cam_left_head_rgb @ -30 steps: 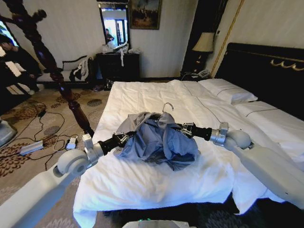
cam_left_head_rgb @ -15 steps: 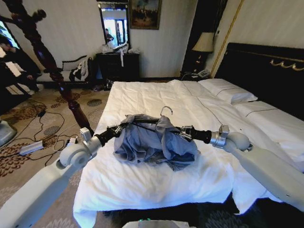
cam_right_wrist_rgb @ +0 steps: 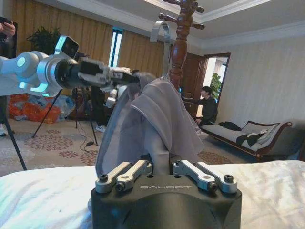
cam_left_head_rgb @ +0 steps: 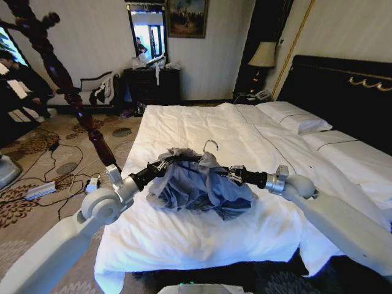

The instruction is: Pick up the clothes from the bed and hang them on the clothes hanger.

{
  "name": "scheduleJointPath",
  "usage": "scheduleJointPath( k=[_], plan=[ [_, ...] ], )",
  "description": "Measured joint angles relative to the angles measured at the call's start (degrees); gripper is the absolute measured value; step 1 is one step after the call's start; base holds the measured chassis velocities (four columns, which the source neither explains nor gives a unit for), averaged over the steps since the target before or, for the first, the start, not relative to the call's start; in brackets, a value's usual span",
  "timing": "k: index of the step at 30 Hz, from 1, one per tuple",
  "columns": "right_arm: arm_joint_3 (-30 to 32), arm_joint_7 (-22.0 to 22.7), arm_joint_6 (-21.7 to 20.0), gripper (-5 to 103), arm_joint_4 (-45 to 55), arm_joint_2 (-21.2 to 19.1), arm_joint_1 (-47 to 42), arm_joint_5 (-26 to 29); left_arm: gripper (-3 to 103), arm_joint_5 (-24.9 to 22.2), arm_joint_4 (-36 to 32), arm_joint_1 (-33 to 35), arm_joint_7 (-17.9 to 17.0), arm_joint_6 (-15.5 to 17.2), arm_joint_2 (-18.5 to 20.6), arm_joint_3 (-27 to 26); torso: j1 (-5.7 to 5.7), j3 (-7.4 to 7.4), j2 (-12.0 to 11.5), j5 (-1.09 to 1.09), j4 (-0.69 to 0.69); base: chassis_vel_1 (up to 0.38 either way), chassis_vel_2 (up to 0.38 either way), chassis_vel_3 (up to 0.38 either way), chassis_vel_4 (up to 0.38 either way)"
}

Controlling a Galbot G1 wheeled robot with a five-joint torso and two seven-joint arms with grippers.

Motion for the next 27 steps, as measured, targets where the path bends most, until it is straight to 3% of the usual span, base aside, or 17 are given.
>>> scheduleJointPath(
  k=[7, 13, 21, 27],
  plan=[
    [-0.66, 0.08, -0.18, 13, -1.02, 0.2, 0.64, -4.28, 0, -1.04, -3.08, -1.42, 2.67, -0.3, 1.37, 2.55, 0.0, 0.0, 0.0, 0.0, 0.0, 0.0, 0.0, 0.0, 0.0],
    [-0.82, 0.01, -0.31, 13, -2.21, 1.05, -0.27, -7.73, 0, 1.39, -6.35, 0.28, 4.92, 0.09, 3.59, 6.76, 0.0, 0.0, 0.0, 0.01, 0.0, 0.0, 0.0, 0.0, 0.0],
    [-1.56, -0.11, 0.51, 13, -1.45, 2.27, -0.41, -5.11, 0, 6.04, -7.64, 2.38, 7.15, 0.54, 4.39, 9.93, 0.0, 0.0, 0.0, 0.0, -0.01, 0.0, 0.0, 0.0, 0.0],
    [-1.6, -0.73, 1.65, 13, -0.8, 2.98, 0.18, 1.01, 0, 11.19, -7.57, 6.27, 7.91, 0.85, 4.83, 10.72, 0.0, 0.0, 0.0, -0.01, 0.01, 0.0, 0.0, 0.0, 0.0]
  ],
)
